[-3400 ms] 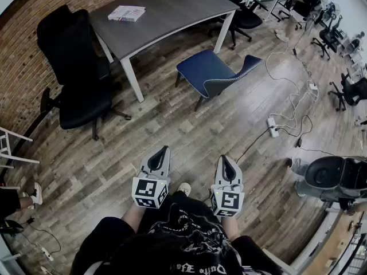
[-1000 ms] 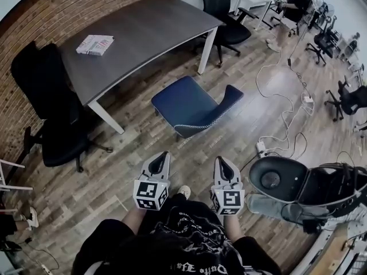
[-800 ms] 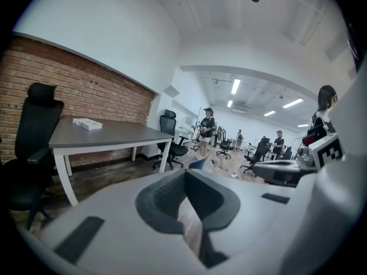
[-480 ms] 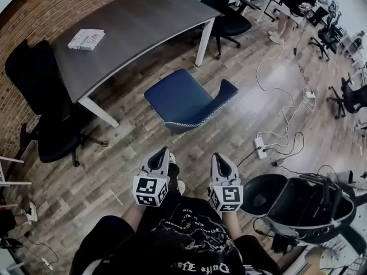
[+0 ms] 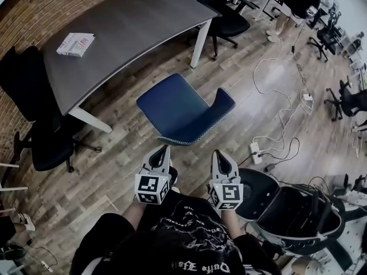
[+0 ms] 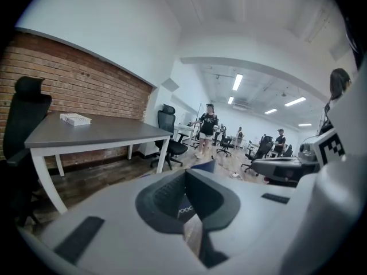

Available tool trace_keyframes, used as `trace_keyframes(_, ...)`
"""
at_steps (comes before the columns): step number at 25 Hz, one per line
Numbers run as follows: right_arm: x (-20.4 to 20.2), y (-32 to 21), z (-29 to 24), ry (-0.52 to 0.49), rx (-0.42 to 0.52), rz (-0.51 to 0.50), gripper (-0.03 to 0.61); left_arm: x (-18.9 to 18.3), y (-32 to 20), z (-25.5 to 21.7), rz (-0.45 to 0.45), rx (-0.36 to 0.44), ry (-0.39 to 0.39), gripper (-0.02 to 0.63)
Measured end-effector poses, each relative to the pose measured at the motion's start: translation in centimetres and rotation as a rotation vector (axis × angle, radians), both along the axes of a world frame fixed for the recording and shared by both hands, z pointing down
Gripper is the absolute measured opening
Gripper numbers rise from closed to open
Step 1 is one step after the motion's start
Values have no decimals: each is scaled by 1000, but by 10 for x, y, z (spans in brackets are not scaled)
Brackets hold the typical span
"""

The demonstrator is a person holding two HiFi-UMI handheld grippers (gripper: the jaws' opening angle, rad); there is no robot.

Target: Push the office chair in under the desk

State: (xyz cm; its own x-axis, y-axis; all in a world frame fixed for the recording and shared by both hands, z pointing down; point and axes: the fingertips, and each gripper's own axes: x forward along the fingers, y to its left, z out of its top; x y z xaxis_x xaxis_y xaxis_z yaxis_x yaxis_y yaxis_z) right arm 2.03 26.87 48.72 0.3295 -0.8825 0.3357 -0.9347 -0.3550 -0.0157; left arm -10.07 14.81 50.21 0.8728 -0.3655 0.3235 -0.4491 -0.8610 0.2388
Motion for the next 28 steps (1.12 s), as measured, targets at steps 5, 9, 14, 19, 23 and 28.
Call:
trace_keyframes(5, 30, -24, 4, -3, -21, 13, 3, 33, -24, 2, 20, -24, 2, 6)
trace_keyframes(9, 46, -42, 8, 2, -33, 23, 5, 53, -40, 4, 39, -35, 7, 8)
trace_keyframes(14, 67, -62, 8, -4, -40, 35, 3, 74, -55, 7, 69, -56, 3, 6)
trace_keyframes(19, 85, -77, 10, 4, -68, 1, 5, 96, -62, 12, 98, -76, -10, 8)
trace_keyframes(23, 93, -79, 13, -13, -85, -29, 5, 105, -57, 11, 134, -93, -17, 8)
trace_keyframes(28, 109, -83, 16, -25, -113, -117, 6, 124, -49, 11, 130, -103, -36, 8)
